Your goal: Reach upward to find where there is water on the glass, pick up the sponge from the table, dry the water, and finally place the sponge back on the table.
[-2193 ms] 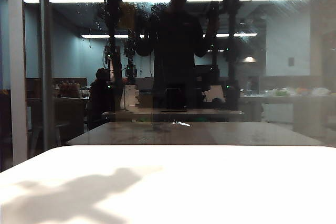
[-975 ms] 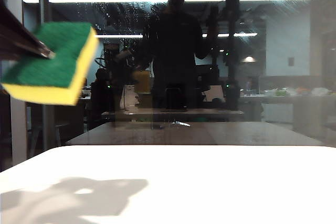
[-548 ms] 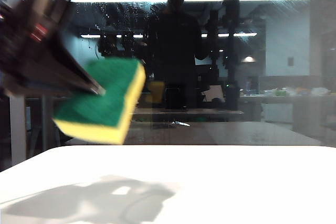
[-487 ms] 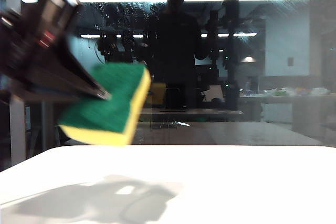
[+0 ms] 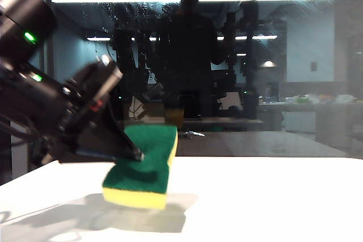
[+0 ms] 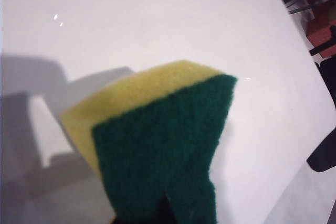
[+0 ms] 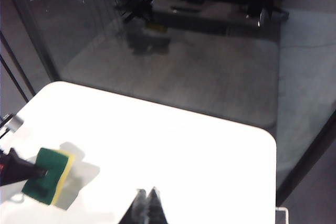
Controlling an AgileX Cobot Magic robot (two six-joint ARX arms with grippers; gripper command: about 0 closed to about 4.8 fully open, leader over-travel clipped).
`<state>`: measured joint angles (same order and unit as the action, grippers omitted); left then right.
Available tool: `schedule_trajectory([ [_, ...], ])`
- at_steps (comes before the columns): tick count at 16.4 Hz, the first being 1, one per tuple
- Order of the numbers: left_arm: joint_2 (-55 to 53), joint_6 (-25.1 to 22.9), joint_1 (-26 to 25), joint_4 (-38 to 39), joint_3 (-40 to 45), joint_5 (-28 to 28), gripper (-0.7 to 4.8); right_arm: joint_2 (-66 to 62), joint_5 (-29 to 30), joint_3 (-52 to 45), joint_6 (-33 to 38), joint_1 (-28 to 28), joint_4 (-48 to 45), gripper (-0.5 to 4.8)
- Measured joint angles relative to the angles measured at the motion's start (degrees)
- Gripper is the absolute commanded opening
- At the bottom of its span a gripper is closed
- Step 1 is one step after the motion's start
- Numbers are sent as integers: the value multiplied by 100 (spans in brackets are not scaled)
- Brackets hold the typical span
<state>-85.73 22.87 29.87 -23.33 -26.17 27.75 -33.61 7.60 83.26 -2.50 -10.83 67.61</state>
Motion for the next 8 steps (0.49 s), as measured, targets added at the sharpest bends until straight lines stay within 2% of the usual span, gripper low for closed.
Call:
schedule_trajectory([
  [3,-409,404,-2,9,-267,179,-2,4,4,-2,0,0,85,-2],
  [4,-463,476,-2,15,-286,195,31,9,4,0,0,0,85,-2],
  [7,-511,549,-2,284,-302,210,53,28,7,0,0,0,85,-2],
  [8,-511,551,-2,372,-302,210,133,26,7,0,0,0,85,-2],
])
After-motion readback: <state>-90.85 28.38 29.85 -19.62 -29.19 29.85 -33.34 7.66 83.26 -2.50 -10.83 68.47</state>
